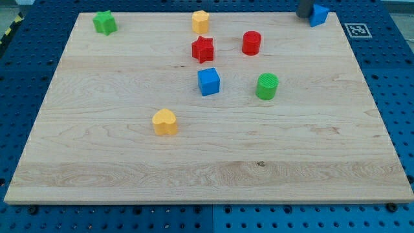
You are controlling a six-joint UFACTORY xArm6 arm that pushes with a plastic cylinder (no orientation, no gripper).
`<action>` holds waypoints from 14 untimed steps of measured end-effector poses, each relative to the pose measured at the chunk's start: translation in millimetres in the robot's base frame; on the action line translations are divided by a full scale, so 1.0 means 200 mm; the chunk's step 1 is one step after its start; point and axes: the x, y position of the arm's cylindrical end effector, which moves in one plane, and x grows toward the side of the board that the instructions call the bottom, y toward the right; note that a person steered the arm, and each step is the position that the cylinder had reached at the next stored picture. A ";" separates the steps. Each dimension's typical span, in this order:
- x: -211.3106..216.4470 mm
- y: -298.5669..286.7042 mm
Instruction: Move the green circle below the blue cube
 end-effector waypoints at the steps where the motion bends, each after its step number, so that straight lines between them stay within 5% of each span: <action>1: 0.02 -0.02; 5: 0.99 -0.27; 8: 1.23 -0.51; 12: 1.04 -0.61; 14: 1.26 -0.71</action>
